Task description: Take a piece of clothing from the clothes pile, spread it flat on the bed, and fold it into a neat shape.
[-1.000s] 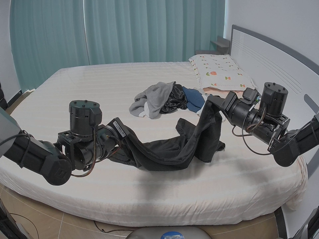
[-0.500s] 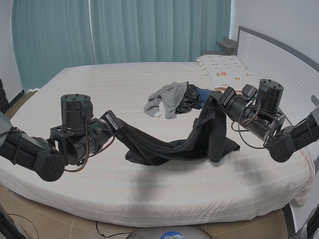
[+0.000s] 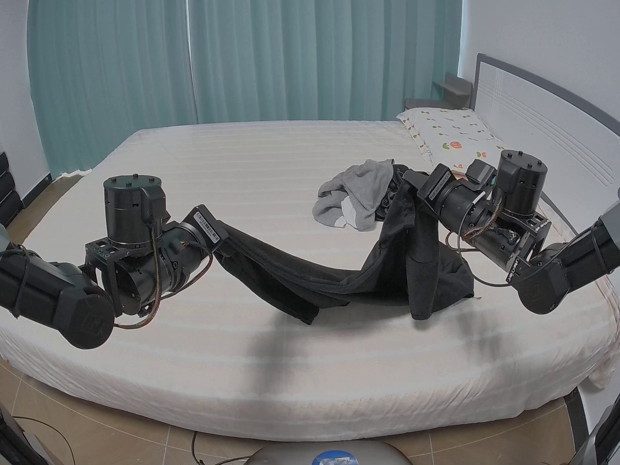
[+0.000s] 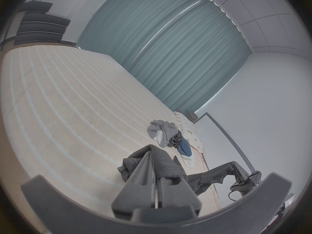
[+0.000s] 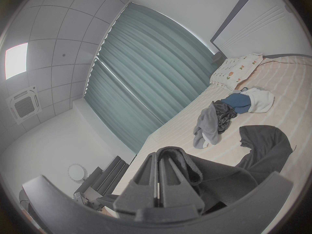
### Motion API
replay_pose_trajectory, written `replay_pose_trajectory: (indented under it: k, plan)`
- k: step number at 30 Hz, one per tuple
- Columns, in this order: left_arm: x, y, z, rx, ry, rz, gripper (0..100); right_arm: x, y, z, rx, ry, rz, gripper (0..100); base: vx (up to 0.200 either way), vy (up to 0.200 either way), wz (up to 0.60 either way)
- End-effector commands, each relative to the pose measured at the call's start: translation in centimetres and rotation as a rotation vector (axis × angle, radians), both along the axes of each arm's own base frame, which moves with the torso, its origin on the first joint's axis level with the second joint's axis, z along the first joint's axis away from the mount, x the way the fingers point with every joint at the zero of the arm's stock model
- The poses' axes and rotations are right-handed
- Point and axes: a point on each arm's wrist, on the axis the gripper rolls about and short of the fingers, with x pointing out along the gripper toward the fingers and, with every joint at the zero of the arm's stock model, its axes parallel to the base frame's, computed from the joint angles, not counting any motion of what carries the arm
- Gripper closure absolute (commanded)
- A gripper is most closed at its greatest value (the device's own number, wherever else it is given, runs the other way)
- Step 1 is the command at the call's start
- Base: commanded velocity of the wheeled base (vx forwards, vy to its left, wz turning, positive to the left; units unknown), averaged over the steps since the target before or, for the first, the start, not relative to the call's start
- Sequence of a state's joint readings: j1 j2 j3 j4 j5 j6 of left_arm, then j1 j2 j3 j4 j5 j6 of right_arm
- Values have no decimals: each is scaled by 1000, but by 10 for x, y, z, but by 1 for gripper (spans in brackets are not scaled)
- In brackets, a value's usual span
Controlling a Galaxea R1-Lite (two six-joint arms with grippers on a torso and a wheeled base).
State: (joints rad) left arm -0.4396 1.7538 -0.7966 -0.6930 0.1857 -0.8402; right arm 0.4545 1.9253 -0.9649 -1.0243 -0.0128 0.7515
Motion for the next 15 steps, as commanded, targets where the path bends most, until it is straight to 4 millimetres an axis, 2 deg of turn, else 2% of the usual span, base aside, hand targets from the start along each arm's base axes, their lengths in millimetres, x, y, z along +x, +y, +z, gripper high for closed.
replay_pose_trajectory:
  k: [1, 10, 15]
  plan:
    - [-1, 3, 3, -5, -10, 7, 100, -2, 0, 5, 6, -13, 3, 100, 0, 200, 0]
    - [-3, 7, 7, -9, -22, 17, 100, -3, 0, 8, 15, -28, 8, 100, 0, 200, 0]
    - [-4, 9, 9, -10, -24, 22, 100, -4, -3, 17, 27, -54, 5, 100, 0, 200, 0]
